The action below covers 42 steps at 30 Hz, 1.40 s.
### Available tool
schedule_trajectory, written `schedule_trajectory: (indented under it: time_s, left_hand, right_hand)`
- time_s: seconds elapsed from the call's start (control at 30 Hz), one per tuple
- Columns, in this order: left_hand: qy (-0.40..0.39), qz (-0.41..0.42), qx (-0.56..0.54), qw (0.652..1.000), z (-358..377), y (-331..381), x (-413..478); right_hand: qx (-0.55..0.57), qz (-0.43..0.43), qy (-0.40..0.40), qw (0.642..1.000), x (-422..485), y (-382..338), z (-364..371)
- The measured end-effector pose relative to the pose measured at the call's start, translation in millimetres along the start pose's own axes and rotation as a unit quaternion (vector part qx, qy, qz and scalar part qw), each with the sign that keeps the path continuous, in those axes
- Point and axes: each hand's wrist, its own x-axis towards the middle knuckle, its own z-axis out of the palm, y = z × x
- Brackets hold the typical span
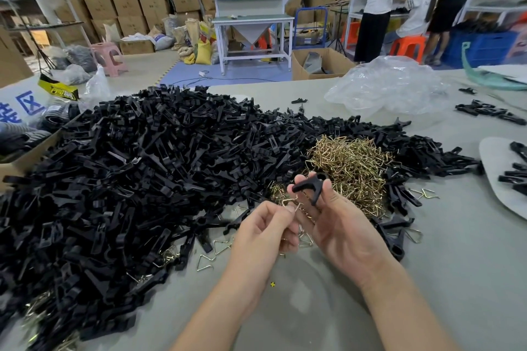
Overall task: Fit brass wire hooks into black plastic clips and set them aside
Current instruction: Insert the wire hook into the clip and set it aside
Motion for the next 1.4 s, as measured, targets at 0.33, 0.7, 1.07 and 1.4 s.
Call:
schedule_trajectory:
  time_s: [0.33, 0.7, 1.07, 1.4]
  left_hand:
    - [0.023, 0.007, -0.055, 0.998, 8, -1, -1]
    - [0.025, 0.002, -0.090, 0.996, 10, -4, -3]
    - [0.034, -0.006, -0.108, 0.994, 10, -6, -3]
    - [0.025, 0.071, 0.174, 0.982, 5, -12, -4]
  right_hand:
    - [-0.079, 0.014, -0.093, 0.992, 0, 8, 4]
    - [-0.096, 0.008, -0.060, 0.994, -2, 10, 10]
    - [-0.113, -0.012, -0.056, 0.992, -3, 13, 13]
    - [-0.089, 0.019, 0.018, 0.996, -3, 11, 15]
